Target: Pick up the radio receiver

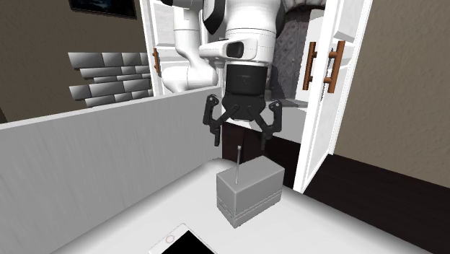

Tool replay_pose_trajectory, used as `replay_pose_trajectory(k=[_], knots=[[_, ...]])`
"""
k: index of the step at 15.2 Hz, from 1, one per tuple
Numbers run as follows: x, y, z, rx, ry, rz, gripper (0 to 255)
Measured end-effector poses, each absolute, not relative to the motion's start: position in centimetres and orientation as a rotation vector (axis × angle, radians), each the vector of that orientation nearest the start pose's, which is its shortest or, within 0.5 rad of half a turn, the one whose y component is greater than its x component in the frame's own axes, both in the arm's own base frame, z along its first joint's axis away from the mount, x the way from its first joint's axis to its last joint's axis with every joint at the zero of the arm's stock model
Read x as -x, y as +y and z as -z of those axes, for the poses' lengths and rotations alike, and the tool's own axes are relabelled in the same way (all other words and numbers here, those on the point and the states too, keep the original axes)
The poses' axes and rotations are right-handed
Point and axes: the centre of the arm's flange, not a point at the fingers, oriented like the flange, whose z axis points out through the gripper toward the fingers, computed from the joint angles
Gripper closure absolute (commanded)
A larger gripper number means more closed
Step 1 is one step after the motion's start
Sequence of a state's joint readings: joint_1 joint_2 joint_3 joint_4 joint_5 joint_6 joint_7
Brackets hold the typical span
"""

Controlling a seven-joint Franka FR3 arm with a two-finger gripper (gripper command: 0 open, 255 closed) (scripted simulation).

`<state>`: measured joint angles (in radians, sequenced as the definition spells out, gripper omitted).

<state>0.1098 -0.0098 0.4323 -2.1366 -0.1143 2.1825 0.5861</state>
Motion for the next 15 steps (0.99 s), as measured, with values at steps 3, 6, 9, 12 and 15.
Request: replay_pose_trajectory(k=[3,6,9,12,15], knots=[[-46.8,27.7,-41.3,3.192,-0.031,0.159,255],[-46.8,27.7,-41.3,3.192,-0.030,0.161,255],[-46.8,27.7,-41.3,3.191,-0.030,0.161,255],[-46.7,27.7,-41.9,3.193,-0.031,0.157,255],[-46.7,27.8,-43.4,3.193,-0.031,0.157,255]])
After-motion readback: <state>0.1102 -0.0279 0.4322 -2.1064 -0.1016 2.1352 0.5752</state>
